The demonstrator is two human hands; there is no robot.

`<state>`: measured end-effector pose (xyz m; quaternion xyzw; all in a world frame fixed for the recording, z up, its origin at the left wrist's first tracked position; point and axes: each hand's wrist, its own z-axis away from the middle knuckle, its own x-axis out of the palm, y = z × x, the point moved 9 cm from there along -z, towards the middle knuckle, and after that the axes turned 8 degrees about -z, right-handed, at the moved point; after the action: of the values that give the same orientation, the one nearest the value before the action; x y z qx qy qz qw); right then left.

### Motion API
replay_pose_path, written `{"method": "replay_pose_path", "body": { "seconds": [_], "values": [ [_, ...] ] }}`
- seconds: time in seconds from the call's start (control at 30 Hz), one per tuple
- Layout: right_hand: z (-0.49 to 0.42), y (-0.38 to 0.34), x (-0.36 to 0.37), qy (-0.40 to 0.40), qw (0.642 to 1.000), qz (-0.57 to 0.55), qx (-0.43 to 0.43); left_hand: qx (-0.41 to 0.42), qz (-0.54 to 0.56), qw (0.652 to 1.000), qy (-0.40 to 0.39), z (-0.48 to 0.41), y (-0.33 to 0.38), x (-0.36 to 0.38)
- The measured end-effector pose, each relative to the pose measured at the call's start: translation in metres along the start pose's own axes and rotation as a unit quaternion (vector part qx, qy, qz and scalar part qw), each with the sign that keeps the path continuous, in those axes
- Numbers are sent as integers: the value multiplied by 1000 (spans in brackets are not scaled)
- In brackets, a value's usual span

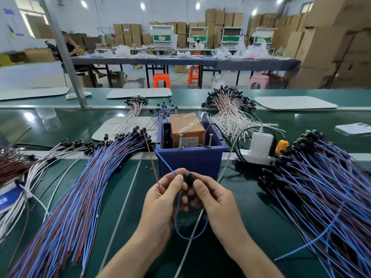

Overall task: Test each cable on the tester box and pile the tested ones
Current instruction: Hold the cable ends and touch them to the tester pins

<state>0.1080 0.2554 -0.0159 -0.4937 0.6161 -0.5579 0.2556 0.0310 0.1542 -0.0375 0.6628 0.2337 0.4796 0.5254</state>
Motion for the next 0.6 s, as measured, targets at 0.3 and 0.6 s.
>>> {"method": "replay_pose_path", "body": {
  "seconds": [0.3, 0.6],
  "values": [
    [15, -106, -59, 94, 976, -164, -105, 112, -247, 931, 244, -5, 99, -79],
    [42, -279, -56, 109, 938, 159, -289, 339, -307, 875, -161, 85, 195, 189]
  ]
}}
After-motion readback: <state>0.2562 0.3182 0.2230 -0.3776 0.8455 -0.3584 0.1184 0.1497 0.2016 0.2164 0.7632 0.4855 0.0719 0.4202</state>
